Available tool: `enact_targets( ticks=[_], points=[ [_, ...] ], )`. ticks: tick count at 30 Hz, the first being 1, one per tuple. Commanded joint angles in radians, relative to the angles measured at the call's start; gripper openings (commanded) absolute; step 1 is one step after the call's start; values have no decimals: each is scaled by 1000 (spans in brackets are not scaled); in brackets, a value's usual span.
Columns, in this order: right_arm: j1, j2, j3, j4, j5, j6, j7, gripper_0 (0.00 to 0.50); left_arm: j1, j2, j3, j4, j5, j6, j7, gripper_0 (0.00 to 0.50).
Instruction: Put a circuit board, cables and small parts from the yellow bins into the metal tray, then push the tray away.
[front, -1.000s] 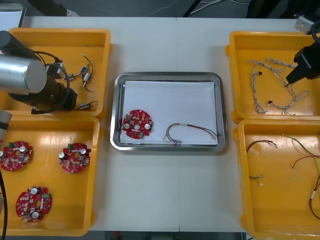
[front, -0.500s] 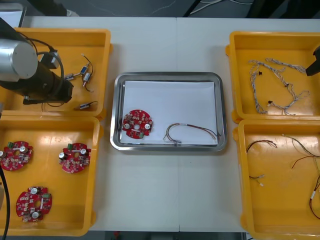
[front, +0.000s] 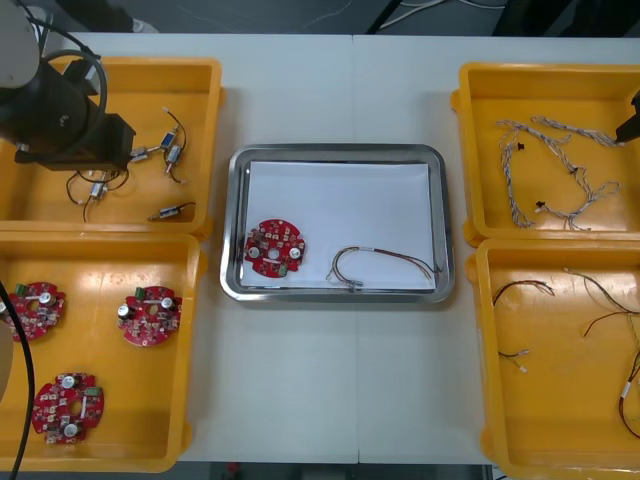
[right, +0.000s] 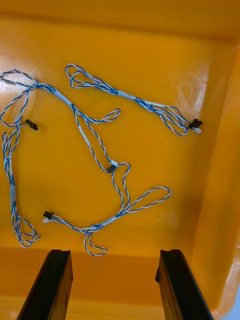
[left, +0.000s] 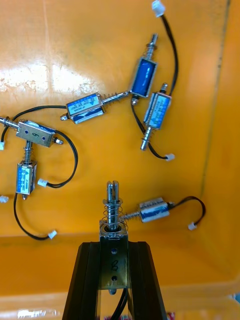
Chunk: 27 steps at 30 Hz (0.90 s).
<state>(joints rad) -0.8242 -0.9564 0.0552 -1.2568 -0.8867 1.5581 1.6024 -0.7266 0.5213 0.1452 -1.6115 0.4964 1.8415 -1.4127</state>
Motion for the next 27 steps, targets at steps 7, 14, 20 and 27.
enact_targets(
  ticks=[7, 14, 20, 27],
  points=[
    [-44, -33, 48, -7, -17, -75, 79, 500, -56, 23, 16, -176, 50, 78, -3, 0],
    [-44, -16, 55, -7, -25, -95, 122, 500, -57, -33, -90, -280, 85, 78, 135, 0],
    [-44, -5, 61, -6, -8, -102, 129, 500, -57, -90, -214, -317, 88, 78, 310, 0],
    [-44, 8, 61, 47, 12, -105, 110, 500, -57, -147, -389, -295, -4, 28, 489, 0]
  ],
)
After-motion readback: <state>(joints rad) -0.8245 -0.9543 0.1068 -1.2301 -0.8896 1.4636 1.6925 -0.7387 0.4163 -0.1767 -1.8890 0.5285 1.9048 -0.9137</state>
